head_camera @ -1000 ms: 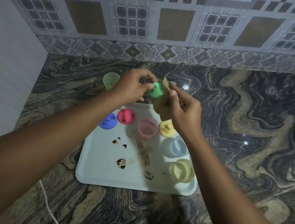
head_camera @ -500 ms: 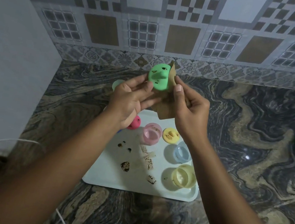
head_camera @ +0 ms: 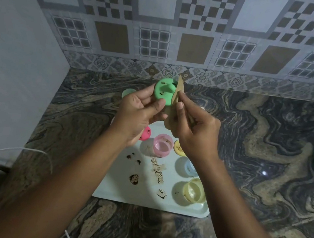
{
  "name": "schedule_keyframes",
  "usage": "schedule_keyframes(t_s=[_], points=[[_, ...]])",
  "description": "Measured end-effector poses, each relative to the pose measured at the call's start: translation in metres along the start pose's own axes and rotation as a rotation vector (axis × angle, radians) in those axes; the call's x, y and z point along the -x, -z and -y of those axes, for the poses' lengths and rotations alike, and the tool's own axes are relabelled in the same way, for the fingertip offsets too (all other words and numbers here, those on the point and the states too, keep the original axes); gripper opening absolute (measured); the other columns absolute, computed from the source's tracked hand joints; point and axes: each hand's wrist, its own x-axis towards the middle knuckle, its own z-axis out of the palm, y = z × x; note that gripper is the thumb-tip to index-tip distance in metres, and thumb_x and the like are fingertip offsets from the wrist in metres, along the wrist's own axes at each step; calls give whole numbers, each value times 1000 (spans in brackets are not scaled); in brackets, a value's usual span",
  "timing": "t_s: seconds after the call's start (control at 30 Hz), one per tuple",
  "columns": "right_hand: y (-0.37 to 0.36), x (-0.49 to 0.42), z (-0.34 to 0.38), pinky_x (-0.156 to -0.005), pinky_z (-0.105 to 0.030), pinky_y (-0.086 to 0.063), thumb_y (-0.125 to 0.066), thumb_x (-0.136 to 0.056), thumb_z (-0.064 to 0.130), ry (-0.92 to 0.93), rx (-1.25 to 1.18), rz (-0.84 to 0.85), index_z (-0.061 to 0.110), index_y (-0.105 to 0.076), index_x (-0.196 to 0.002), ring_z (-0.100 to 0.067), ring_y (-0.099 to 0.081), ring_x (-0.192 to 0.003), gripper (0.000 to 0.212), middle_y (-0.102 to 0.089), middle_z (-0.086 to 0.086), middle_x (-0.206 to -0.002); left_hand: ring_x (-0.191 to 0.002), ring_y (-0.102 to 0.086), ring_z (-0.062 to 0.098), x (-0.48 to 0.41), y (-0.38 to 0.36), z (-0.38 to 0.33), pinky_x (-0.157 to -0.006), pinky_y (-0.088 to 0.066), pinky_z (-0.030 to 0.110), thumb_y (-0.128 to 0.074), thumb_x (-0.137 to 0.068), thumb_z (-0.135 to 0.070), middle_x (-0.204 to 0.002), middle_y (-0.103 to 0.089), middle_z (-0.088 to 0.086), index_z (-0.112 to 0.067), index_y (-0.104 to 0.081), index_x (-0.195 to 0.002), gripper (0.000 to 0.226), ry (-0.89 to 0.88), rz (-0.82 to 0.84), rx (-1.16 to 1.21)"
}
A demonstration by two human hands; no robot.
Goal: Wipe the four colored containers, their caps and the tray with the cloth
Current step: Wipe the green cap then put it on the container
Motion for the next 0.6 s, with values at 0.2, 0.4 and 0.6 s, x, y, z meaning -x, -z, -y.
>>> schedule_keyframes(t_s=[0.2, 0.4, 0.6], points=[[-1, 7, 4, -68, -2, -46, -70, -97, 8, -31, -27, 14, 4, -78, -113, 20, -63, -67, 19, -71, 11, -77, -67, -44, 11, 10, 15, -2, -44, -32, 17, -47, -102, -1, -102, -71, 4, -14, -59, -133, 36, 121, 10, -51], [-5, 13, 8, -74, -27, -61, -71, -96, 15, -119, -17, 51, 12, -79, -115, 4, -73, -81, 20, -81, 1, -94, -96, -66, 9, 21, 12, 3, -70, -54, 25, -53, -97, 0, -120, -68, 0, -6, -38, -149, 55, 74, -31, -42], [-4, 10, 17, -69, -25, -57, -72, -95, 8, -112, -6, 41, 11, -79, -113, -9, -74, -75, 20, -80, -4, -81, -74, -45, 19, 24, 16, 0, -44, -38, 19, -53, -97, 4, -106, -74, -6, -14, -46, -141, 49, 92, -40, -51]])
